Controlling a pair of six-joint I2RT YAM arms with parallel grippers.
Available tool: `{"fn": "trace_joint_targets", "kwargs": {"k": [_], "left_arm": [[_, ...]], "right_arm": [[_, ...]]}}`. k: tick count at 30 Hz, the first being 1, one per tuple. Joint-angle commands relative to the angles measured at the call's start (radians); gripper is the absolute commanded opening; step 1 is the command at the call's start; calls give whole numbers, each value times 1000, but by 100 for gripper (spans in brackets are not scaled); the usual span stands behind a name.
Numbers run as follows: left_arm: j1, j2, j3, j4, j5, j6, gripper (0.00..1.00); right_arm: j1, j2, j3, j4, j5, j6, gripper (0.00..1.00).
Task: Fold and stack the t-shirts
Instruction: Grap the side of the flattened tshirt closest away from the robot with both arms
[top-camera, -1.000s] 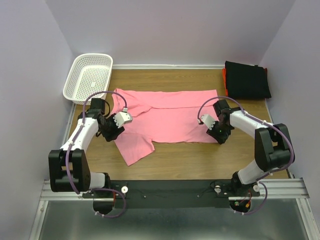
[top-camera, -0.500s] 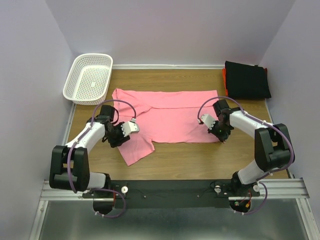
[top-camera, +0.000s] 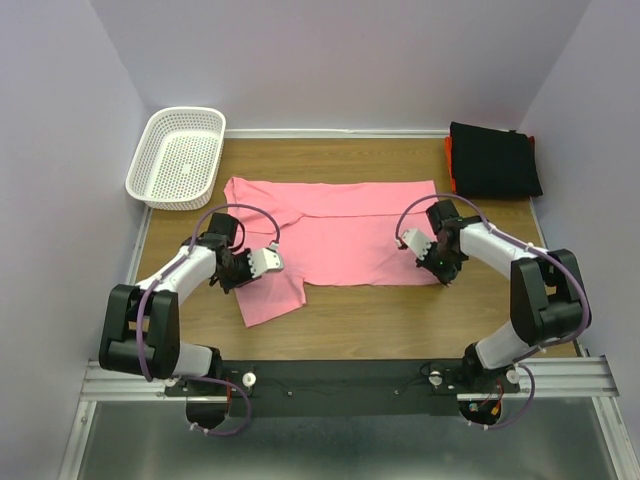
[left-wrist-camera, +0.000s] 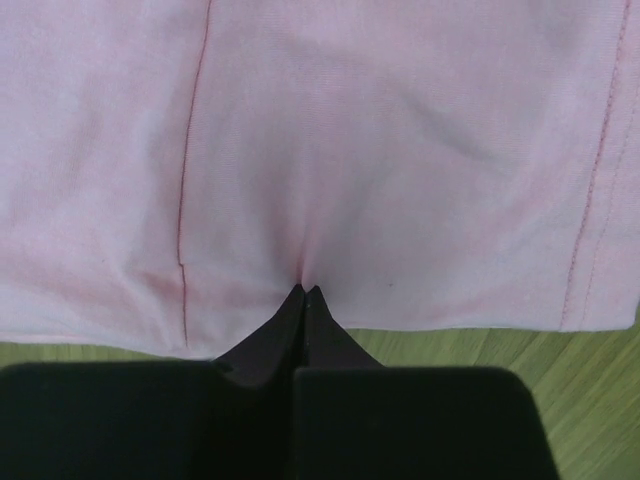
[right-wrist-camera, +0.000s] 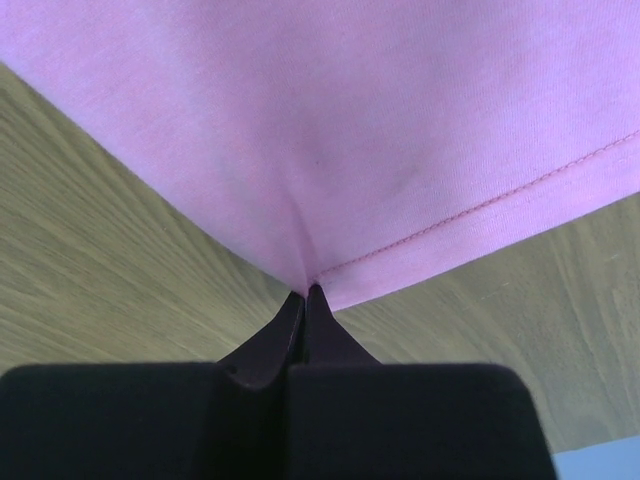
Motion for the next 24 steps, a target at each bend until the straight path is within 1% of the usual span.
{"fn": "trace_joint_targets", "kwargs": {"k": [1,14,15,19,24], "left_arm": [[0,-29,-20,-55,-64,26,0],[0,-260,110,-312,-27,25,0],[1,-264,121,-323,-25,25,0],[9,-251,208,-340,-6,20,0],[36,-159,300,-324,22,14,0]], "right_arm": [[2,-49,-32,-23,10,-6,1],[-7,-284,-46,-169,12,-18,1],[-10,-292,-40,-173,38,-23,1],[-35,-273,12,-190,35,-51,1],[-79,-160,131,-190,24,-75,1]]}}
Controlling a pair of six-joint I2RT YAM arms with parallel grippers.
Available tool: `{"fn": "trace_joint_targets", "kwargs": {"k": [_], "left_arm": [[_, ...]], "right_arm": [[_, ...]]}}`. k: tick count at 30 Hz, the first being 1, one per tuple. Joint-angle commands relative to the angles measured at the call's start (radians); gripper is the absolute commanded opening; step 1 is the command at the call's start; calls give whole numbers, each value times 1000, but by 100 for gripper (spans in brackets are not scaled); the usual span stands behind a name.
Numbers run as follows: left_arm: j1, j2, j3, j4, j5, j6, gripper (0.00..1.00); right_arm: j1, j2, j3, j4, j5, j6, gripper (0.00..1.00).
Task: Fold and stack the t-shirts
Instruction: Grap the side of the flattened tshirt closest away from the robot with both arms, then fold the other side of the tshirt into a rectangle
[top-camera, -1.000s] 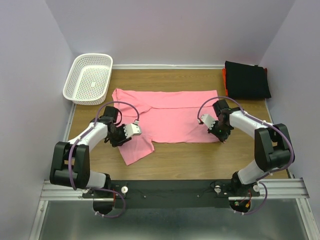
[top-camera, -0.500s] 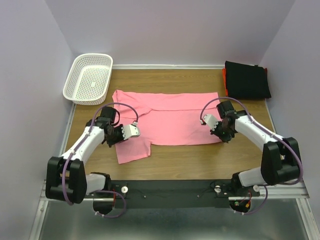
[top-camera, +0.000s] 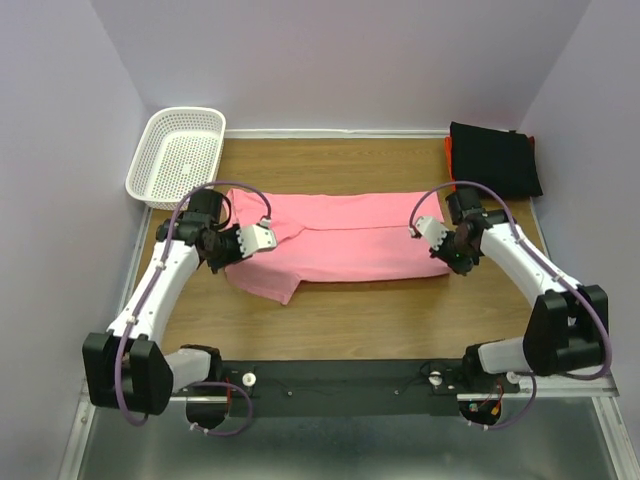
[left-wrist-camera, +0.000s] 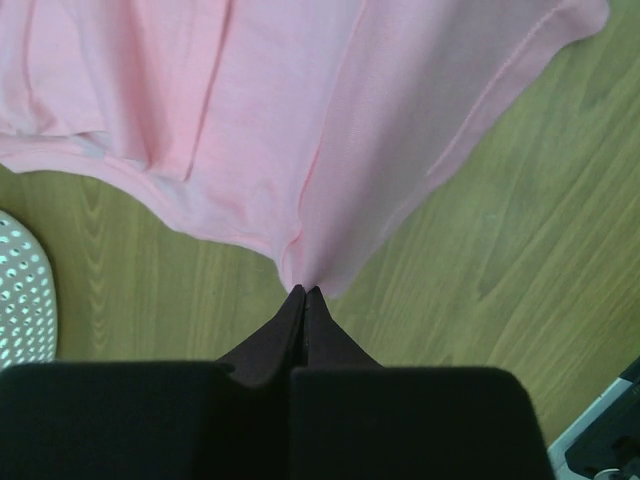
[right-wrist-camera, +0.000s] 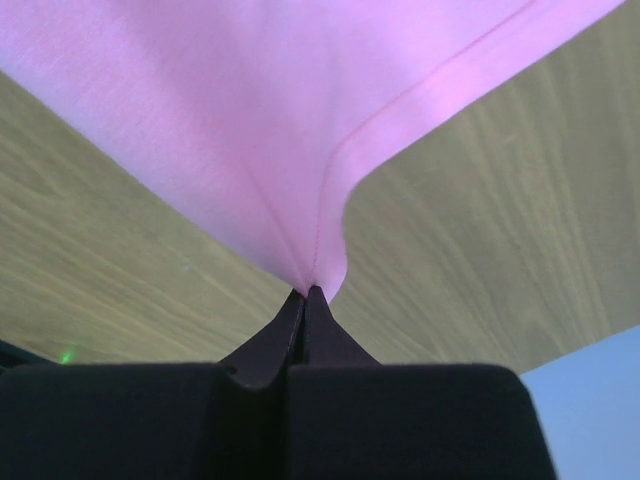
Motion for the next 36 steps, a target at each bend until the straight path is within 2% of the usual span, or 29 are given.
{"fn": "trace_joint_targets", "kwargs": {"k": [1,7,14,25,36], "left_arm": [[32,85,82,-5,46,-2,0],[92,227,208,27,63,2,0],[107,406,370,64,81,-28,0],[121,598,472,132,78,-54,0],[135,672,493,156,64,-54,0]], "right_arm": [[-32,83,108,-23,18,-44,1],[-61,230,273,-22,-13,-80,0],[-90,420,461,-22,-14,-114,0],[-93,598,630,-22,-8,-126,1],[-95,706,726,-22,-5,-123,1]]}}
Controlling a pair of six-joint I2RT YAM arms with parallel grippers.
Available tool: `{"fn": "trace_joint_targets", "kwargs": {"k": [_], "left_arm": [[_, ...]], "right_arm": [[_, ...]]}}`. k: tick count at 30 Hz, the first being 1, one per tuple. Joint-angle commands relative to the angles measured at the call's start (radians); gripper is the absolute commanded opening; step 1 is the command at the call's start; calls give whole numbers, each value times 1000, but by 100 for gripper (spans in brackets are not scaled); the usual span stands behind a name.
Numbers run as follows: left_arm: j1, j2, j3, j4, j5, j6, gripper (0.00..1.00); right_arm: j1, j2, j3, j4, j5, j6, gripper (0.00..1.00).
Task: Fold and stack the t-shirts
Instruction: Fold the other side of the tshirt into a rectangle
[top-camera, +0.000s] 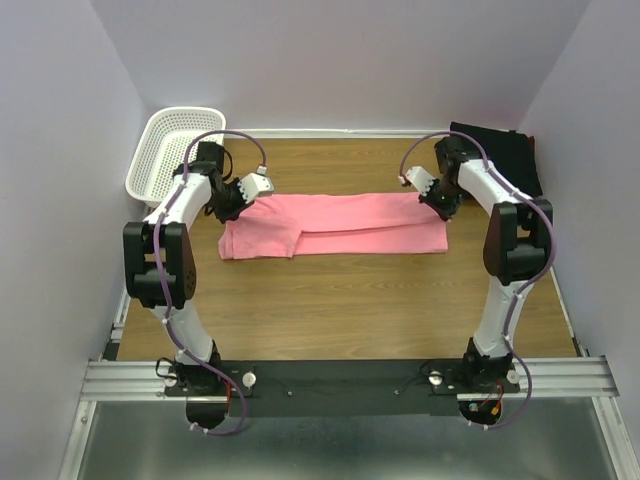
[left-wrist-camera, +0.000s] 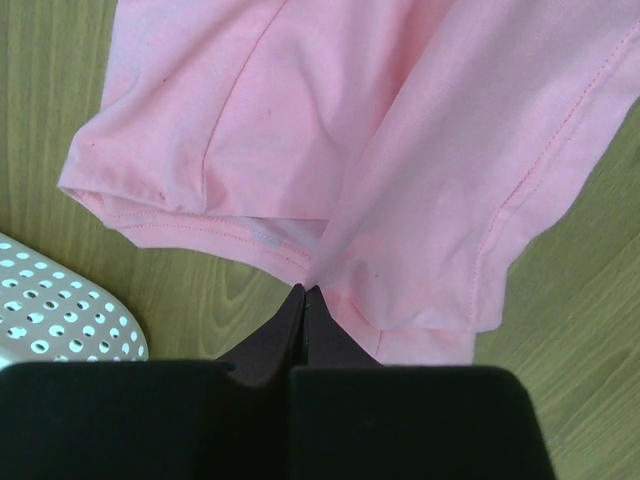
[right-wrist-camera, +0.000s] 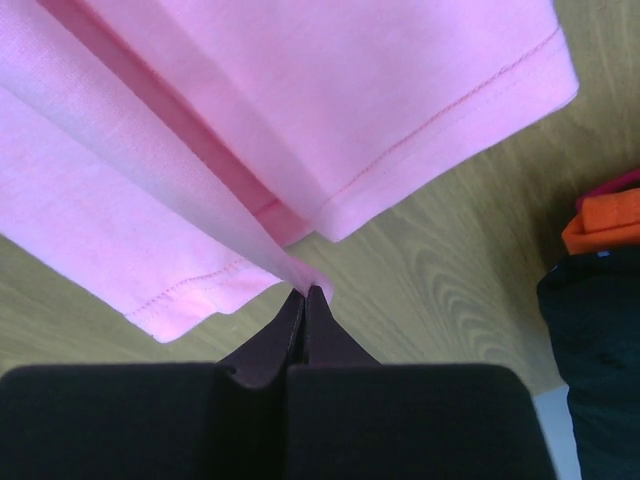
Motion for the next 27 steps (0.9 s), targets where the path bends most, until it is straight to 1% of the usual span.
{"fn": "trace_joint_targets", "kwargs": {"k": [1,10,11,17,18,19,20,22,23,25,27], "left_arm": [[17,25,24,17,1,-7,0],[17,44,13,20,-10,-4,0],[42,47,13,23,-11,-4,0],[46,60,12,34,-14,-13,0],[48,62,13,35,-16,-20,0],[48,64,15,38,-18,-28,6],[53,65,21,43,-16,-39,16],[65,59,33,31,2,-56,31],[82,45,47,16,28,-63,45],[106,30,62,-9,80,-80,52],[149,-1,60,-57,122,-82,52]], "right_arm": [[-10,42,54,-10,7,-10,0],[-12,84,103,-10,-1,-11,1],[-12,88,106,-10,-1,-10,0],[-8,122,150,-12,-7,12,1],[-10,125,157,-10,-7,21,4],[-10,130,169,-12,-6,32,8],[-8,133,177,-12,-1,62,20],[-12,119,190,-15,-3,91,36],[-18,110,187,-16,-15,117,49],[-28,65,183,-31,-39,147,59],[-50,38,180,-56,-82,197,61]]}}
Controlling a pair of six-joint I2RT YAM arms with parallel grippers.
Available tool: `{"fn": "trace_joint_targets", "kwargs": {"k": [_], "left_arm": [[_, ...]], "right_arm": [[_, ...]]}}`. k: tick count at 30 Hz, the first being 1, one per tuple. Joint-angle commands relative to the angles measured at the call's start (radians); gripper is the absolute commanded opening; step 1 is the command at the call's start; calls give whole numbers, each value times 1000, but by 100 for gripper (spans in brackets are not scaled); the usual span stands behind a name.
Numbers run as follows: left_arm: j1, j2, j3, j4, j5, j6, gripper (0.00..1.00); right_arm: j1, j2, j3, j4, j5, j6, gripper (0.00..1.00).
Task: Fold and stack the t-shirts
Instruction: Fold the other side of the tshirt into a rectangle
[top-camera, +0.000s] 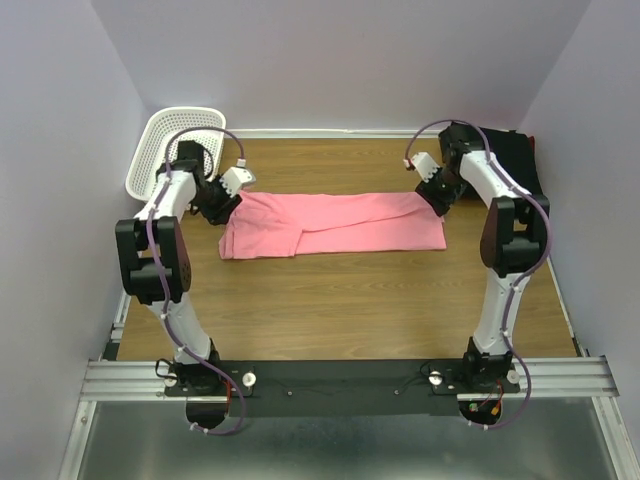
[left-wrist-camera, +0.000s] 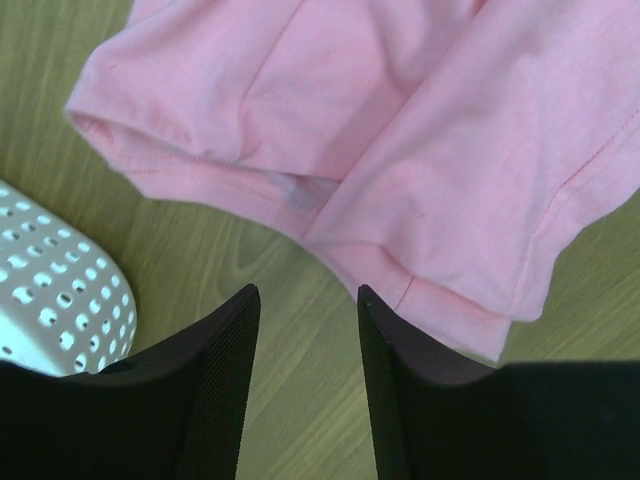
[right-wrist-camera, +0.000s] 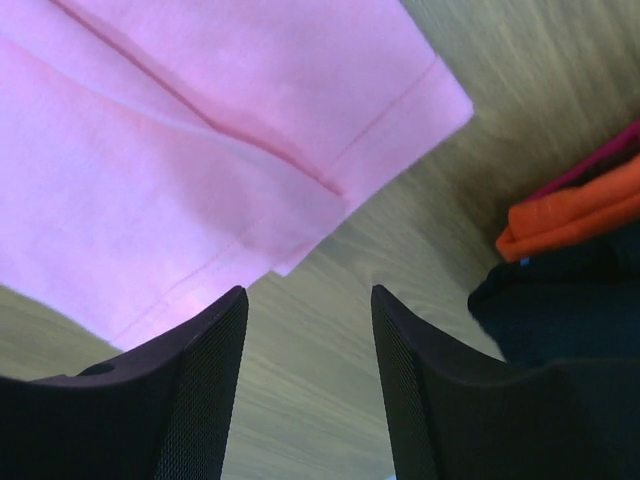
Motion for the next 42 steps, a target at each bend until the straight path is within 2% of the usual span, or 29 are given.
{"fn": "trace_joint_targets", "kwargs": {"k": [1,7,11,24,28,31,33,34,35,38,42], "left_arm": [[75,-68,15,-67,120,-28,52],[157,-172,-194,-76,183,0,53],[160,-190,-289,-64,255,-7,53],[160,-126,-329,56,294,-82,54],[160,-95,-326,57,299,-73,50],[160,-74,-320,50,302,-69,42],[158,-68,-322,43,309,-65,32],[160,-66,-322,43,311,-66,23],[160,-68,-322,40,311,-68,18],[161,-71,-317,11,299,-62,3],[173,-98,-322,-22,263,-57,0]], "right_arm": [[-44,-86,20,-86,-105,113,61],[-125,-120,-58,-157,-246,271,59],[-147,-106,-125,-154,-322,341,59],[-155,-42,-184,-95,-323,397,59],[-155,-27,-211,-77,-316,403,54],[-155,-19,-231,-66,-314,406,49],[-155,-17,-237,-58,-314,409,38],[-155,-16,-237,-57,-313,411,32],[-155,-14,-236,-57,-305,414,19],[-156,-13,-228,-54,-280,412,1],[-162,-45,-248,-57,-257,388,1]]}}
